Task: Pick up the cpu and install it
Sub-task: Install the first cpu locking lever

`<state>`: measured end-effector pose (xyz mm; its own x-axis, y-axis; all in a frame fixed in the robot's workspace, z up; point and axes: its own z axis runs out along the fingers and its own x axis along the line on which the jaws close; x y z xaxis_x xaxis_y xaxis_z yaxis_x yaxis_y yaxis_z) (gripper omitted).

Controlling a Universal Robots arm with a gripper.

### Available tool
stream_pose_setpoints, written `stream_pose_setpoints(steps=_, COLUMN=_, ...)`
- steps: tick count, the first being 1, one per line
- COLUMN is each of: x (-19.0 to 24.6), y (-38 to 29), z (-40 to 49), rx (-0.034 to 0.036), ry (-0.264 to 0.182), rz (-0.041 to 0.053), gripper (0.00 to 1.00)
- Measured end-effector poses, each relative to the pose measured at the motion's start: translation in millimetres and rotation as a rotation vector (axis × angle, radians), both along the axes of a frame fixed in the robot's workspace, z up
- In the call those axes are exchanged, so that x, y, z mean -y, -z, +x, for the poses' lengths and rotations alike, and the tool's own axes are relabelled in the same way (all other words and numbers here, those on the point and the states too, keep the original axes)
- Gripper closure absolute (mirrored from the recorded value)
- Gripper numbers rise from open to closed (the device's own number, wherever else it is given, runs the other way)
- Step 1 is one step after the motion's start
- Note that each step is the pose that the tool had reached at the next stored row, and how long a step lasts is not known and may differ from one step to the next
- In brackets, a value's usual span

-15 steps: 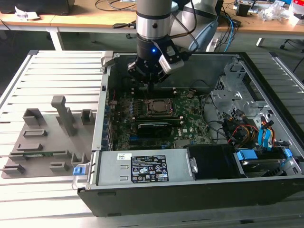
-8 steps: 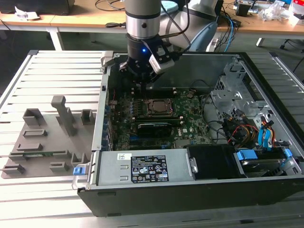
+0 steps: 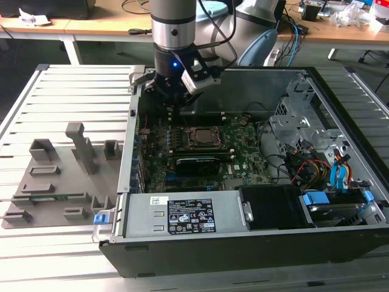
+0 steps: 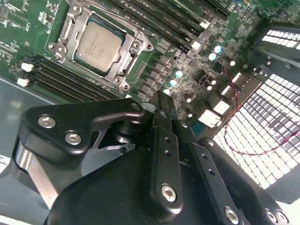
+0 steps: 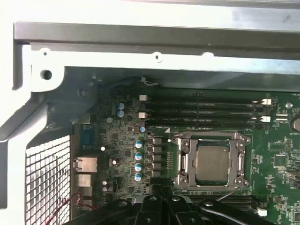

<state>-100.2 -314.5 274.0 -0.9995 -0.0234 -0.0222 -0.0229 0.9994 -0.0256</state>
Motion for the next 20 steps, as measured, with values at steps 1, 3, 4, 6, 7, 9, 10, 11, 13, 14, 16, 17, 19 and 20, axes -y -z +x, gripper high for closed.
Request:
stream_pose_setpoints(steps=1, x=-0.1, y=0.0, z=-2.5, rx=0.0, ry=0.0, rz=0.0, gripper=0.89)
stream_pose_setpoints(steps=3, x=-0.4, y=0.0, z=-5.4, rx=0.0, ry=0.0, rz=0.0, gripper=0.89)
stream_pose_setpoints(steps=4, x=-1.3, y=0.0, z=-8.5, rx=0.0, ry=0.0, rz=-0.0002, gripper=0.89)
stream_pose_setpoints(steps=6, x=-2.6, y=0.0, z=-11.8, rx=0.0, ry=0.0, rz=-0.0001, gripper=0.89)
stream_pose_setpoints(steps=7, x=-4.4, y=0.0, z=-12.2, rx=0.0, ry=0.0, rz=-0.0003, gripper=0.89)
stream_pose_setpoints(steps=9, x=-6.8, y=0.1, z=-12.2, rx=0.0, ry=0.0, rz=0.0001, gripper=0.89)
stream_pose_setpoints(steps=10, x=-9.0, y=0.2, z=-12.2, rx=0.0001, ry=0.0, rz=0.0013, gripper=0.89)
stream_pose_setpoints(steps=11, x=-12.2, y=0.4, z=-12.2, rx=0.0, ry=0.0, rz=0.003, gripper=0.89)
stream_pose_setpoints(steps=13, x=-16.9, y=0.5, z=-12.2, rx=-0.0001, ry=0.0, rz=0.0161, gripper=0.89)
stream_pose_setpoints(steps=14, x=-17.8, y=0.5, z=-12.1, rx=0.0, ry=0.0, rz=0.0239, gripper=0.89)
stream_pose_setpoints(steps=16, x=-19.4, y=1.6, z=-12.2, rx=0.0001, ry=0.0, rz=0.028, gripper=0.89)
stream_pose_setpoints(steps=17, x=-19.9, y=2.1, z=-12.2, rx=0.0001, ry=0.0, rz=0.028, gripper=0.89)
stream_pose_setpoints(steps=19, x=-22.8, y=3.8, z=-11.3, rx=-0.0004, ry=0.0, rz=0.0279, gripper=0.89)
stream_pose_setpoints(steps=20, x=-25.3, y=4.8, z=-10.0, rx=-0.0009, ry=0.0, rz=0.0279, gripper=0.89)
